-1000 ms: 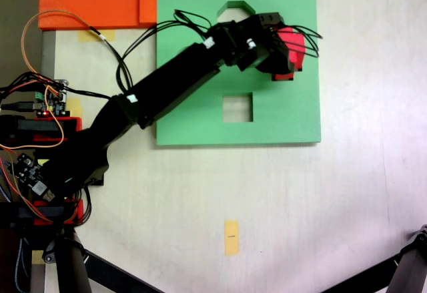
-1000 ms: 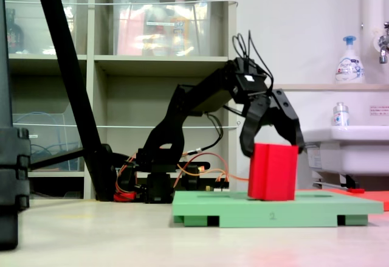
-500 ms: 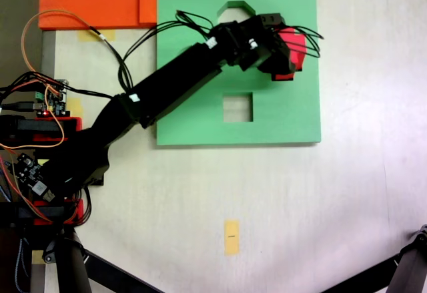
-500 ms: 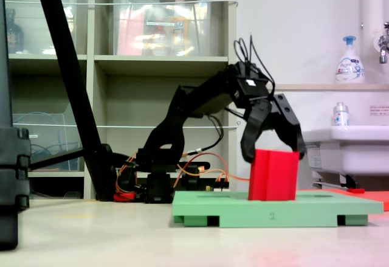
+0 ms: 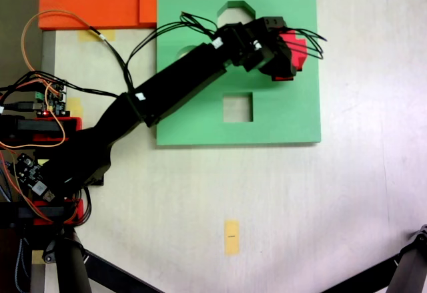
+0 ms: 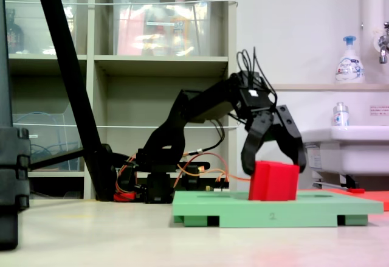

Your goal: Put the cross columnar block into the corresponding hole

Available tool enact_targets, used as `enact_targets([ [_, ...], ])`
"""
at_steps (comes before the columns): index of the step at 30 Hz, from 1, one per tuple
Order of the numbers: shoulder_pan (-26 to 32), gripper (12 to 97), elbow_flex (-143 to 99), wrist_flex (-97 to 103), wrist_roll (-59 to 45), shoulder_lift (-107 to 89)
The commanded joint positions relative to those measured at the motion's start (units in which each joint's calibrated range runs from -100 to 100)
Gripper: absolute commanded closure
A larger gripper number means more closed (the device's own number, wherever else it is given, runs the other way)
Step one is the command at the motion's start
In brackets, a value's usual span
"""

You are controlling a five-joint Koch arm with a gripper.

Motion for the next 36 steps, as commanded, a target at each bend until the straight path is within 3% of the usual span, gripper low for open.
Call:
enact_targets([
  [1, 0.4, 77.1, 3.6, -3.1, -1.0, 0.0],
  [5, 0.6, 72.6, 3.6, -6.2, -1.0, 0.1],
  [11, 0.9, 53.5, 3.6, -10.6, -0.9, 0.5],
  [14, 1.0, 31.5, 3.7, -12.0, -0.8, -1.6],
  [17, 0.9, 18.4, 3.7, -13.1, -1.0, -5.9],
  [24, -0.1, 18.5, 3.7, -18.7, -4.5, -27.3],
  [32, -4.1, 19.3, 3.6, -22.4, -22.7, -61.4],
  [36, -11.5, 41.3, 3.6, -21.9, -37.5, -70.2],
])
